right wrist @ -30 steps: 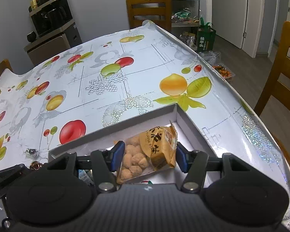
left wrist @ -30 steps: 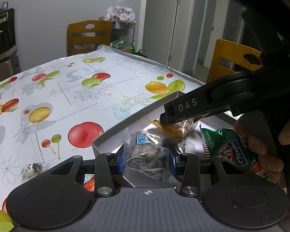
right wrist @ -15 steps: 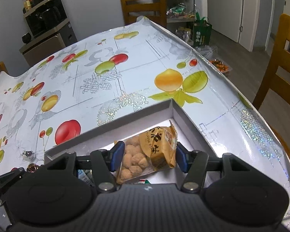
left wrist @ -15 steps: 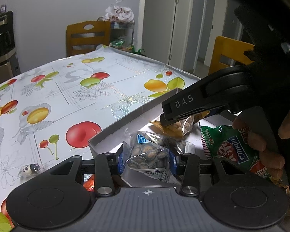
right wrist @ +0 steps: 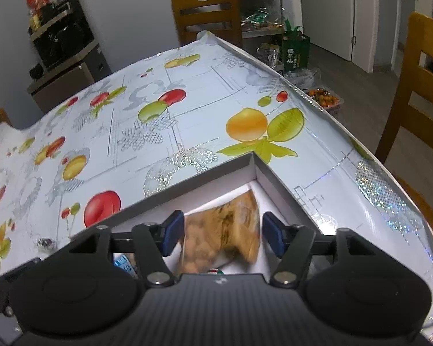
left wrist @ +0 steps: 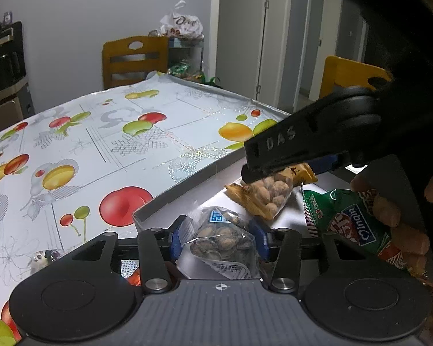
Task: Organize snacks
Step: 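Lower both bags into the white box and open both tools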
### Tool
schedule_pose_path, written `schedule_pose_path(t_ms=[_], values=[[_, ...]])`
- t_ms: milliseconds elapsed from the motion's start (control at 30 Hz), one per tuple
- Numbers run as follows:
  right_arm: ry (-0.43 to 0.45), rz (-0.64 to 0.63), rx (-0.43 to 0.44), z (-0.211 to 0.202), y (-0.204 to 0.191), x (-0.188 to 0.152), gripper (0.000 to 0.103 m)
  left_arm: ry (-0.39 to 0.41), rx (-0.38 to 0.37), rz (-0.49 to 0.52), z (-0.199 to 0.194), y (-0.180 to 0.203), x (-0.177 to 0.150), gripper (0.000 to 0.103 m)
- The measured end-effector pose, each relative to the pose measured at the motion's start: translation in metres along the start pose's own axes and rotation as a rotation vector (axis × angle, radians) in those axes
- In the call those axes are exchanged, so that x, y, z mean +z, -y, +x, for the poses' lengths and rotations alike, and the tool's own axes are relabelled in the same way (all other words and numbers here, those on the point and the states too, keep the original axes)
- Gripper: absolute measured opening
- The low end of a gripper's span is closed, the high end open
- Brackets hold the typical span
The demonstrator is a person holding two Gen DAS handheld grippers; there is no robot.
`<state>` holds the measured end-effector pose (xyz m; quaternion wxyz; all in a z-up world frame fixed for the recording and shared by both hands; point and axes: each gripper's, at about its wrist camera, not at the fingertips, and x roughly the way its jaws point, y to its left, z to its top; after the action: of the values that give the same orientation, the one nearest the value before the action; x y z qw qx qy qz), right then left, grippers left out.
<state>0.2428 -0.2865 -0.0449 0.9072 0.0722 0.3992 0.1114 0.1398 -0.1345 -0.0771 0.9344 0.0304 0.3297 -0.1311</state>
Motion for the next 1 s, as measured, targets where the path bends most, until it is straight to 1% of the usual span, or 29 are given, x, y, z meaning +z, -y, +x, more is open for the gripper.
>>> schedule_pose_path(t_ms=[33,67,133,200,267,333,400,500,667,767,867,1000], values=[[0.006,0.016,0.008,-0.002,0.002,0.0,0.073,0.0,-0.004,-0.002,-0.001,0.0,0.0,0.052],[0.013,0.027,0.013,-0.003,0.004,0.001,0.073,-0.001,-0.009,-0.004,-0.001,0.0,0.0,0.054],[0.021,0.04,0.016,-0.006,0.006,0.001,0.074,0.003,-0.018,-0.007,-0.002,0.001,0.0,0.062],[0.021,0.043,0.017,-0.008,0.006,0.001,0.078,0.023,-0.013,-0.003,-0.006,0.003,0.001,0.08],[0.02,0.049,0.023,-0.01,0.007,0.001,0.08,0.039,-0.005,0.006,-0.009,0.005,0.002,0.087],[0.018,0.054,0.032,-0.013,0.008,0.0,0.08,0.04,-0.004,0.008,-0.01,0.007,0.003,0.089],[0.017,0.058,0.038,-0.017,0.008,-0.001,0.081,0.036,-0.004,0.005,-0.011,0.008,0.004,0.095],[0.026,0.054,0.039,-0.024,0.009,-0.003,0.083,0.039,-0.002,-0.003,-0.014,0.008,0.005,0.101],[0.027,0.059,0.04,-0.043,0.014,-0.013,0.084,0.043,-0.02,-0.008,-0.022,0.009,0.006,0.103],[0.04,0.066,0.058,-0.06,0.016,-0.023,0.085,0.046,-0.039,-0.015,-0.03,0.01,0.007,0.103],[0.081,0.058,0.066,-0.082,0.016,-0.033,0.087,0.058,-0.062,-0.011,-0.04,0.013,0.007,0.103],[0.143,0.064,0.055,-0.109,0.016,-0.045,0.088,0.067,-0.094,0.001,-0.055,0.017,0.004,0.103]])
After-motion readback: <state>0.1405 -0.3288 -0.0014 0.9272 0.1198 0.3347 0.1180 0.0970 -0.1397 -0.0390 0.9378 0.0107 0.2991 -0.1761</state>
